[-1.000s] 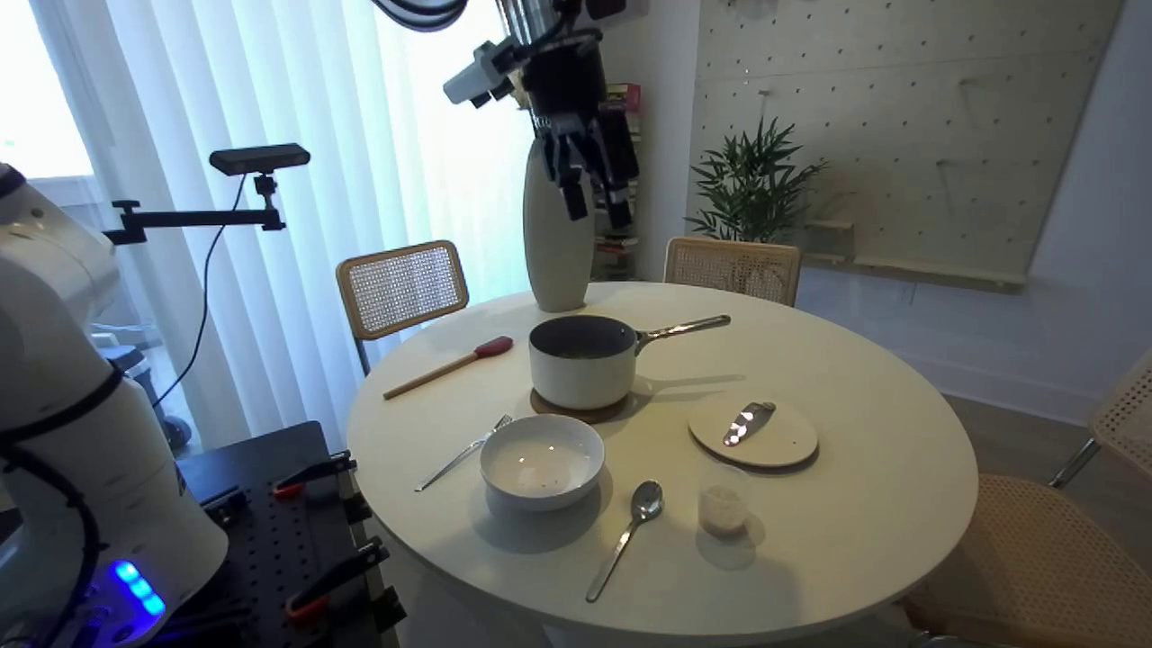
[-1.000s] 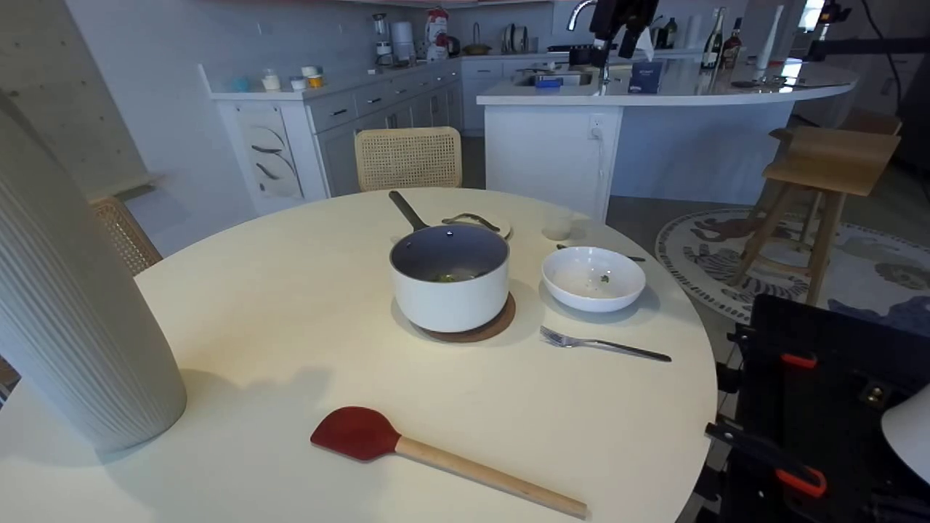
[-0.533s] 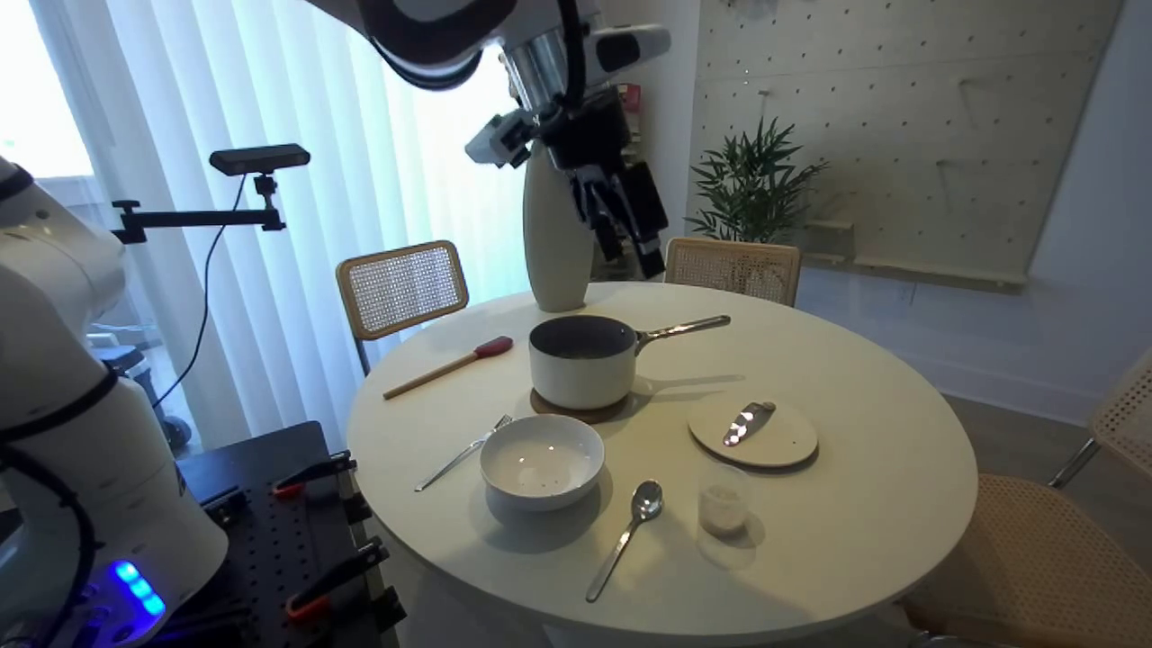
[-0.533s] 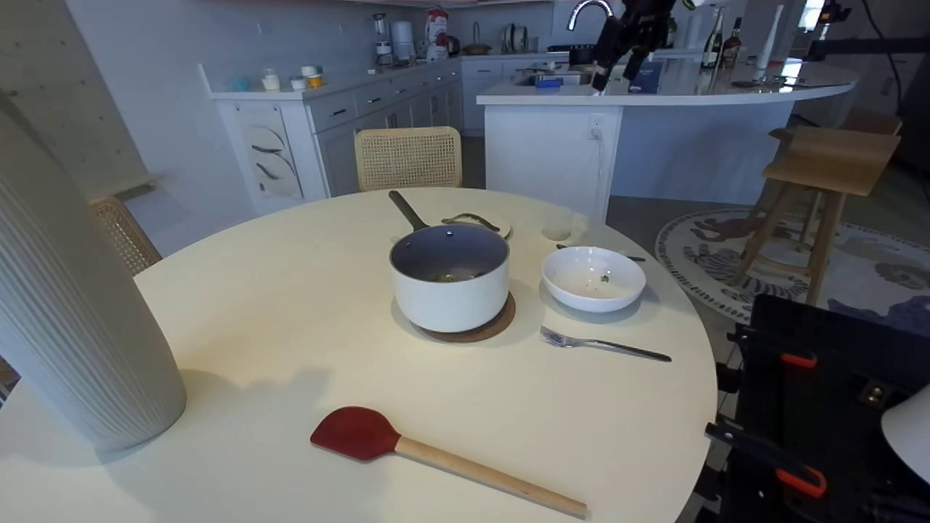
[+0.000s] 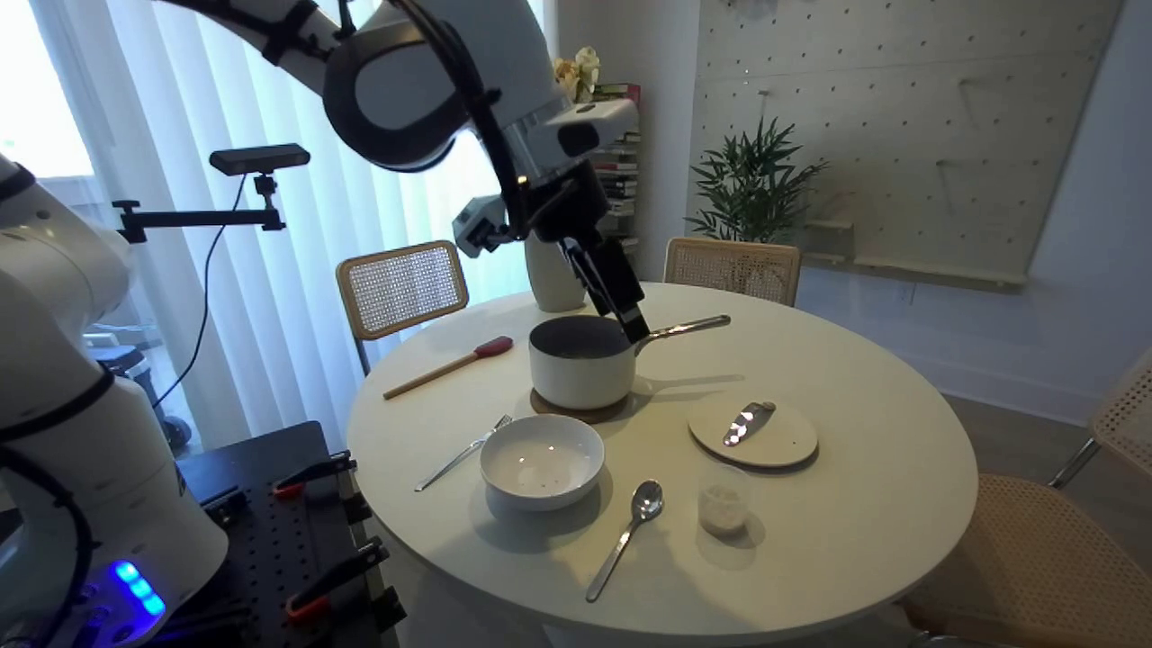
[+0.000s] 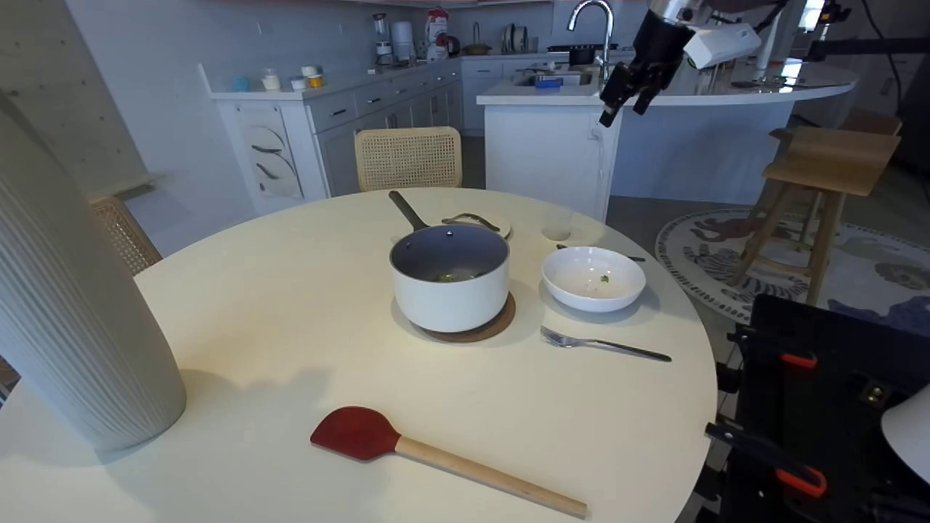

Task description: Pour the sugar out of the cup into the white pot

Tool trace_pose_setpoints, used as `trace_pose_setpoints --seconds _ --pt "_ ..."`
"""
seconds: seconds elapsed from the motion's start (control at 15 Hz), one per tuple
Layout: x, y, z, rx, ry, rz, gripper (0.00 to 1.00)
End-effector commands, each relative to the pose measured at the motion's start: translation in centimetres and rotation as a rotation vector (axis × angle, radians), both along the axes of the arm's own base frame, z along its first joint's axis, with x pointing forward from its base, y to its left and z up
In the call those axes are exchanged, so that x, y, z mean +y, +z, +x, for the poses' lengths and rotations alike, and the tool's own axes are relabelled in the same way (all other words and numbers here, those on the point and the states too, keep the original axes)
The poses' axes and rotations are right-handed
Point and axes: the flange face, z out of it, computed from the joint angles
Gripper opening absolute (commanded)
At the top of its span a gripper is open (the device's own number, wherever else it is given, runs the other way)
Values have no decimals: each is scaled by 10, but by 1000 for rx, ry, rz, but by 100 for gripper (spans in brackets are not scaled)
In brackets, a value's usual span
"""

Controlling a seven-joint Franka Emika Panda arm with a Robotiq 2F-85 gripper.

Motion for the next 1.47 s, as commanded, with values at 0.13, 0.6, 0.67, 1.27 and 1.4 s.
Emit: trace_pose_setpoints --seconds 0.13,0.6,0.67,1.27,1.4 --pt "5 -34 -13 -7 -41 -10 100" --pt "-5 -72 -4 -28 -88 2 100" --pt "-5 -77 -1 -37 -89 6 100" --pt "-8 -124 29 -56 -76 18 100" --pt "-10 -132 39 -58 -76 19 100"
